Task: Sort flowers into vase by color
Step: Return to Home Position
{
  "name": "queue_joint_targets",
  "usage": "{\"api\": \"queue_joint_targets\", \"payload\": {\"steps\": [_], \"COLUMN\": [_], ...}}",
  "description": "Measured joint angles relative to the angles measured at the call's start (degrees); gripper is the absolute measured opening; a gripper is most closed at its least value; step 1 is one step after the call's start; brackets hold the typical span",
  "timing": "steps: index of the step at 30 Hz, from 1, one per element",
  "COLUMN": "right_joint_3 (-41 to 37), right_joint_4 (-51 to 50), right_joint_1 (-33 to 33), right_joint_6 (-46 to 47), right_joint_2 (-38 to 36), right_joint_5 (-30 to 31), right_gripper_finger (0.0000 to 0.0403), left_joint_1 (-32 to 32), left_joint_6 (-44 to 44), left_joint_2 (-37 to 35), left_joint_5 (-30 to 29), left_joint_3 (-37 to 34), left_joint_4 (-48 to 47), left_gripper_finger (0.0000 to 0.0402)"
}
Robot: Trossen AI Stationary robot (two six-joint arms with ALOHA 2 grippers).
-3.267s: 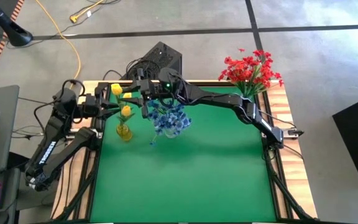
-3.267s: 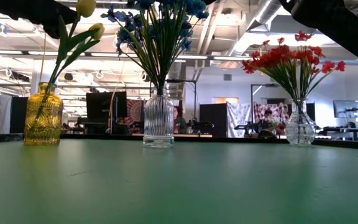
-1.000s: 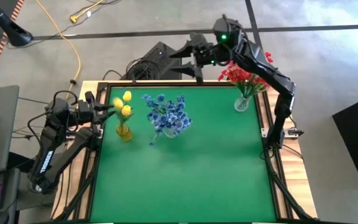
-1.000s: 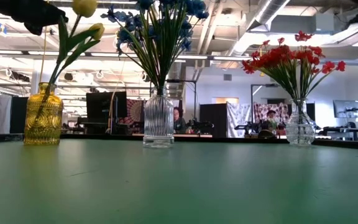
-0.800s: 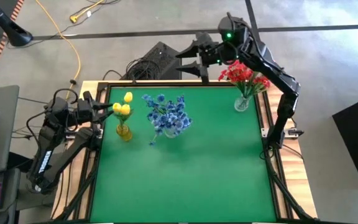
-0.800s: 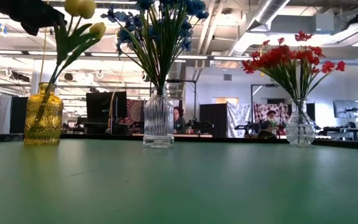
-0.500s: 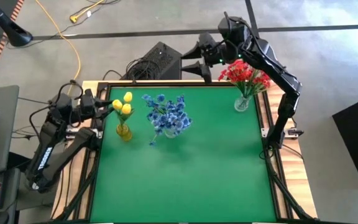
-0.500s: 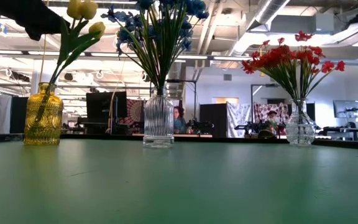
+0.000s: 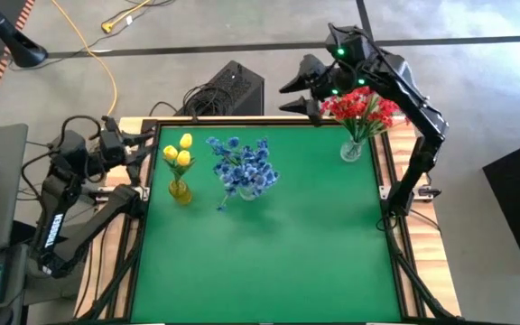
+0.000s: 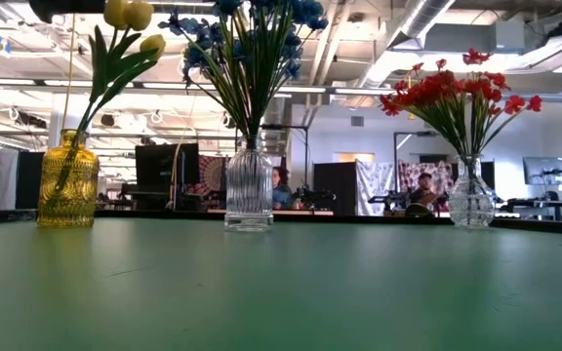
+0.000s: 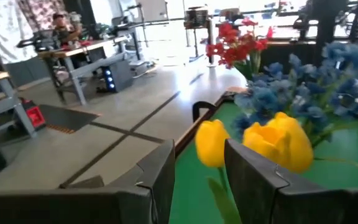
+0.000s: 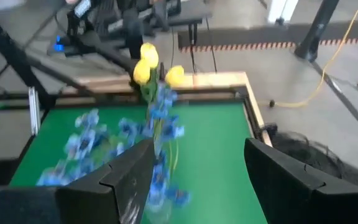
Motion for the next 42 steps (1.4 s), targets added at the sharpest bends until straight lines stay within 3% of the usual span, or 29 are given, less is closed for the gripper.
{"api": "queue_joint_targets", "payload": {"steps": [8,14,19,24,32,38,42], "right_joint_3": [-7.69,-25.00,-40.80,-56.84,-77.93,-85.79,-90.16], "right_joint_4": [-3.19,4.78,16.11,29.32,47.80,50.28,52.72], "right_joint_1": [-0.70,1.46,5.60,12.10,20.01,22.72,23.03], "right_joint_6": [0.24,4.28,9.06,13.05,19.64,22.48,23.70], "right_joint_2": [-6.90,-15.30,-25.40,-34.97,-44.80,-48.86,-51.32], "right_joint_5": [0.96,2.67,9.36,15.30,22.14,28.83,34.61], "right_gripper_finger": [0.0276,0.0276,0.0276,0.0276,0.0276,0.0276,0.0276], "left_joint_1": [0.02,0.00,0.02,0.01,-0.21,-5.86,-12.68], "left_joint_6": [-1.33,-6.15,-16.02,-20.15,-25.20,-35.91,-42.33], "left_joint_2": [0.21,0.06,0.06,0.06,-0.07,-0.05,-0.05], "left_joint_5": [-1.02,17.82,23.71,29.18,28.93,29.71,26.82], "left_joint_3": [0.32,0.32,0.35,0.35,-4.21,-11.45,-14.85], "left_joint_4": [2.82,10.76,18.07,19.61,23.19,41.57,54.82], "left_gripper_finger": [0.0128,0.0128,0.0128,0.0128,0.0128,0.0128,0.0128]}}
